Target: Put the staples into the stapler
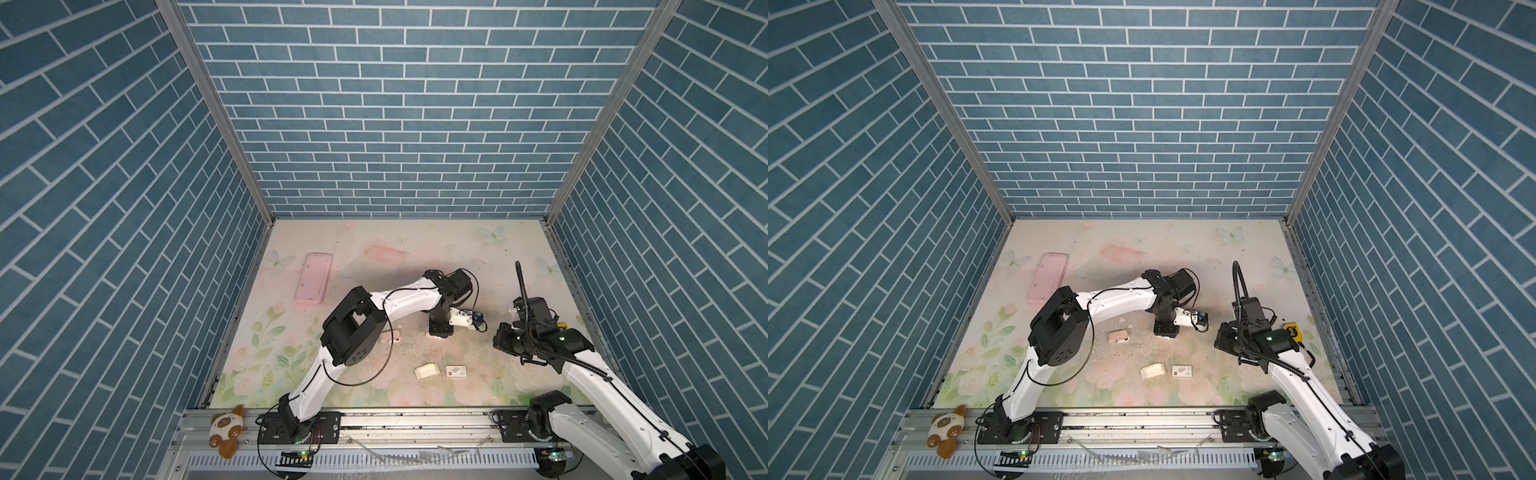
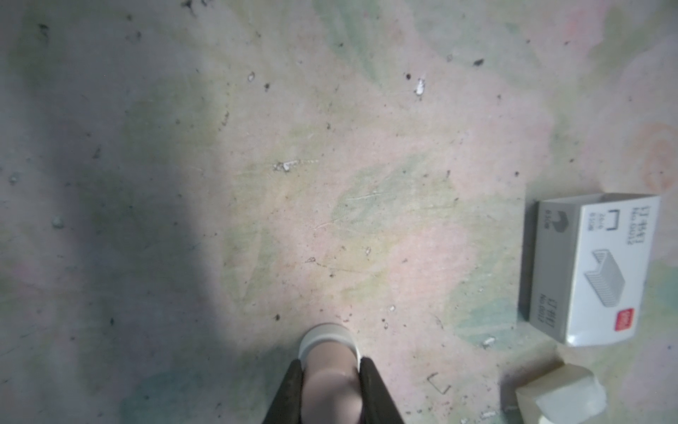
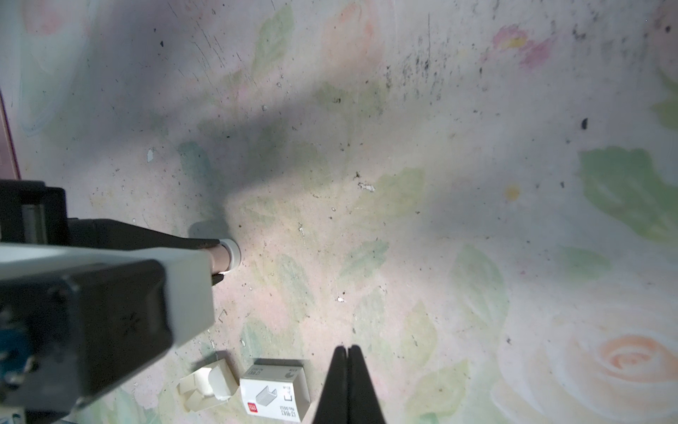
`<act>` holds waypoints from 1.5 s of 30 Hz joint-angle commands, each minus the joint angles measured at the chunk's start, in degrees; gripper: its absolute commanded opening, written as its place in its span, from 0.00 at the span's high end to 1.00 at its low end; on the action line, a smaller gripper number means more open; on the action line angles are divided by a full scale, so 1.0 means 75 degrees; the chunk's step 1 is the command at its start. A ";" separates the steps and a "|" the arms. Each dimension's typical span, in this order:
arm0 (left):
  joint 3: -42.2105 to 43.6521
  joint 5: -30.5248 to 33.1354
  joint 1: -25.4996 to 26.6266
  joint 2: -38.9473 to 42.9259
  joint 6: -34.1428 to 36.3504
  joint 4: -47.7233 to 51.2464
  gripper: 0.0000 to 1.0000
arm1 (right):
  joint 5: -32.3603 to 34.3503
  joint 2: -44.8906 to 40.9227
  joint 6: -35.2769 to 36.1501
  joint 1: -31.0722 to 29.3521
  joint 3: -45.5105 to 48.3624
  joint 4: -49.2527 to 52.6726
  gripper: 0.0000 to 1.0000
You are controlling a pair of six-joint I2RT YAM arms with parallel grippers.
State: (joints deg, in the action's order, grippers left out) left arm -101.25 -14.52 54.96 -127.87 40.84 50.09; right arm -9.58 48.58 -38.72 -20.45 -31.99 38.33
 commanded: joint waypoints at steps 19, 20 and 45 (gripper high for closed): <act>0.0774 0.0144 0.0266 0.0122 -0.0011 0.0157 0.87 | 0.0340 0.0085 -0.0026 0.0049 0.0131 0.0001 0.94; 0.0770 0.0150 0.0271 0.0137 0.0004 0.0166 0.87 | 0.0340 0.0097 -0.0029 0.0043 0.0118 -0.0001 0.95; 0.1020 0.0193 0.0218 0.0696 0.0121 0.0113 0.77 | 0.0340 0.0286 0.0007 0.0043 0.0049 -0.0071 0.94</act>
State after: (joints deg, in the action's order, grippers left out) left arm -95.61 -11.99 55.90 -123.22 41.19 45.54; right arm -8.12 50.41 -38.70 -20.34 -31.77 37.69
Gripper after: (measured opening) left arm 0.252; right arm 0.057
